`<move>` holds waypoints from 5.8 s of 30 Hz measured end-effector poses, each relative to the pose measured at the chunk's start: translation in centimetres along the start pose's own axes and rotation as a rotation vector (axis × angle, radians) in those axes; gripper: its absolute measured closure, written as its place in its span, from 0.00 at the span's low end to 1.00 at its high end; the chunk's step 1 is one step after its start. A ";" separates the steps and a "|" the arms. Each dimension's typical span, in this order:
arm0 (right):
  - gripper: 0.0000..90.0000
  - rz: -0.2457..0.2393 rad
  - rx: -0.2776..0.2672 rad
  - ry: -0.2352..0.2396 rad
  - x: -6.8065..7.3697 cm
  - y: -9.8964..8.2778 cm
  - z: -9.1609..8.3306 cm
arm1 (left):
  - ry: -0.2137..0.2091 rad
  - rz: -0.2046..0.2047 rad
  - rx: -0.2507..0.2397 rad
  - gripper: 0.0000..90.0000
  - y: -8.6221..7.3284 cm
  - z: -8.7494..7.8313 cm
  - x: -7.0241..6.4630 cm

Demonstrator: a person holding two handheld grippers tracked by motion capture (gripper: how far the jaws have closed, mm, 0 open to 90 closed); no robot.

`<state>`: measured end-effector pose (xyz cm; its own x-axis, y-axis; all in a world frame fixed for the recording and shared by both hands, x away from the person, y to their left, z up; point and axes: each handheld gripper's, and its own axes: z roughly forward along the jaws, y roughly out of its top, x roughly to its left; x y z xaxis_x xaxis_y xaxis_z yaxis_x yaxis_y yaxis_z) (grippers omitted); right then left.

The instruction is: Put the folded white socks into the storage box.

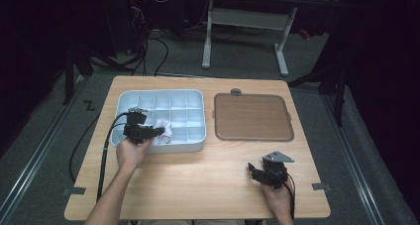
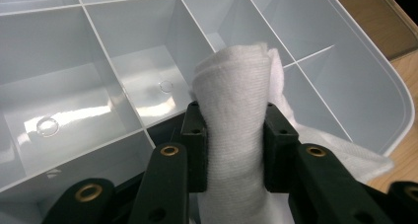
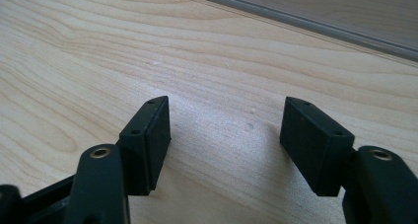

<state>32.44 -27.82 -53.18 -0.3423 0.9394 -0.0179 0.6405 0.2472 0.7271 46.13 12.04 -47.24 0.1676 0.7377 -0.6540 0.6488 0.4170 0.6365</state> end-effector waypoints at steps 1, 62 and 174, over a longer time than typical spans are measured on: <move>0.41 0.000 0.000 0.000 0.0 0.0 0.0 | 0.001 0.001 0.001 0.77 0.0 0.0 0.0; 0.41 0.002 -0.001 0.002 0.0 0.0 0.0 | 0.128 0.149 0.080 0.71 -2.0 1.5 -0.4; 0.41 0.003 -0.001 0.002 0.0 0.0 0.0 | 0.045 0.136 -0.056 0.59 0.2 -2.4 -0.6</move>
<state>32.41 -27.83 -53.17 -0.3417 0.9397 -0.0143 0.6408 0.2441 0.7279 44.39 13.02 -45.73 0.2166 0.8120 -0.5419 0.5800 0.3395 0.7405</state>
